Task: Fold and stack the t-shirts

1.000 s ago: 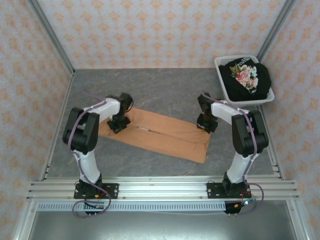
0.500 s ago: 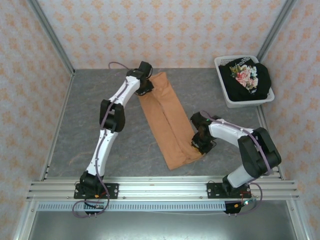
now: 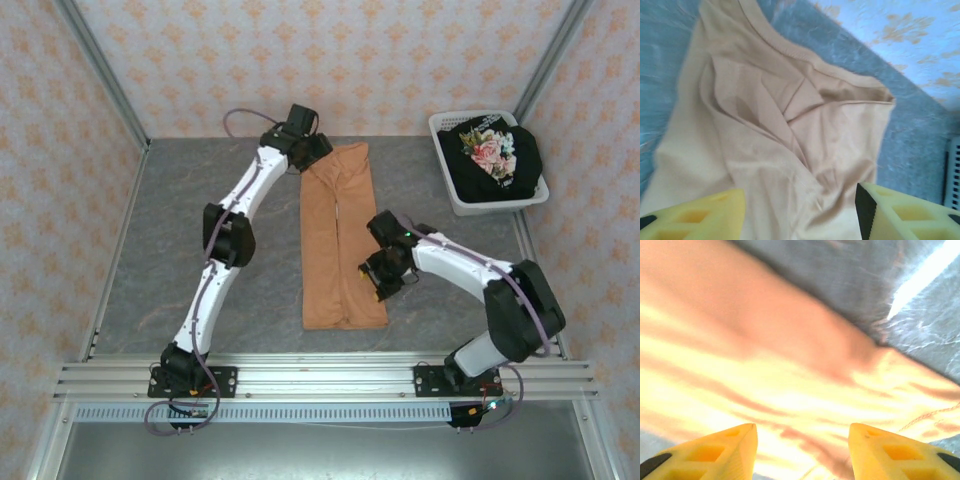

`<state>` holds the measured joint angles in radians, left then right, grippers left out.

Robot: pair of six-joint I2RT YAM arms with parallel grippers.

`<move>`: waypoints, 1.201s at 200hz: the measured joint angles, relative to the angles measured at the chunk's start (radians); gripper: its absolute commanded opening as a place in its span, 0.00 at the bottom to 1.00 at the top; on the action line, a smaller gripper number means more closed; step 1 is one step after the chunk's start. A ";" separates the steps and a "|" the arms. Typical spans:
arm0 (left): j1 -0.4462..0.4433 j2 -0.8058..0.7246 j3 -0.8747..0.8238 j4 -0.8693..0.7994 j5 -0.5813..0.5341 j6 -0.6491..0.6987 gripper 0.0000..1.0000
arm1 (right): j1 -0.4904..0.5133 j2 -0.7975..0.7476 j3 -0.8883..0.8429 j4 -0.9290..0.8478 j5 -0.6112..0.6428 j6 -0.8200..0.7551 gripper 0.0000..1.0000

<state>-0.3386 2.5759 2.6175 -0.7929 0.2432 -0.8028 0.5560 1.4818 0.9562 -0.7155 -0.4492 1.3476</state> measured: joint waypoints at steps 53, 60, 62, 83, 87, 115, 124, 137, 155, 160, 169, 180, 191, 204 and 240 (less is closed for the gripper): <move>-0.082 -0.765 -0.895 -0.014 0.093 0.072 0.50 | -0.156 -0.107 0.071 -0.094 -0.006 -0.460 0.52; -0.111 -0.836 -1.025 -0.018 0.123 0.072 0.50 | -0.161 -0.107 0.071 -0.117 -0.008 -0.529 0.52; -0.117 -0.847 -1.049 -0.020 0.130 0.071 0.50 | -0.162 -0.107 0.071 -0.125 -0.009 -0.549 0.52; -0.230 -0.954 -1.409 -0.013 0.212 0.039 0.54 | -0.159 -0.110 0.061 -0.180 -0.025 -0.708 0.55; -0.256 -0.963 -1.471 -0.010 0.224 0.022 0.55 | -0.159 -0.113 0.053 -0.184 -0.029 -0.731 0.55; -0.395 -1.023 -1.712 0.018 0.267 -0.090 0.56 | -0.159 -0.145 -0.036 -0.199 -0.053 -0.821 0.55; -0.415 -1.044 -1.744 0.048 0.274 -0.129 0.56 | -0.155 -0.150 -0.066 -0.200 -0.058 -0.830 0.55; -0.430 -1.057 -1.760 0.101 0.274 -0.175 0.56 | -0.146 -0.153 -0.100 -0.198 -0.066 -0.838 0.55; -0.443 -1.040 -1.758 0.172 0.274 -0.217 0.54 | -0.130 -0.154 -0.132 -0.197 -0.074 -0.844 0.55; -0.448 -1.028 -1.756 0.184 0.274 -0.223 0.53 | -0.127 -0.154 -0.137 -0.197 -0.075 -0.845 0.55; -0.455 -1.006 -1.754 0.211 0.274 -0.234 0.50 | -0.121 -0.154 -0.142 -0.197 -0.076 -0.845 0.55; -0.463 -0.975 -1.754 0.234 0.274 -0.246 0.41 | -0.115 -0.154 -0.146 -0.196 -0.076 -0.845 0.55; -0.469 -0.945 -1.749 0.238 0.273 -0.253 0.31 | -0.111 -0.156 -0.151 -0.196 -0.076 -0.844 0.55; -0.471 -0.926 -1.733 0.204 0.266 -0.249 0.20 | -0.103 -0.158 -0.158 -0.195 -0.075 -0.844 0.55; -0.477 -0.919 -1.718 0.204 0.262 -0.244 0.08 | -0.064 -0.158 -0.192 -0.179 -0.076 -0.827 0.53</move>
<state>-0.8158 1.6573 0.8993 -0.5888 0.5049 -1.0470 0.4923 1.3239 0.7643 -0.8948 -0.5255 0.5209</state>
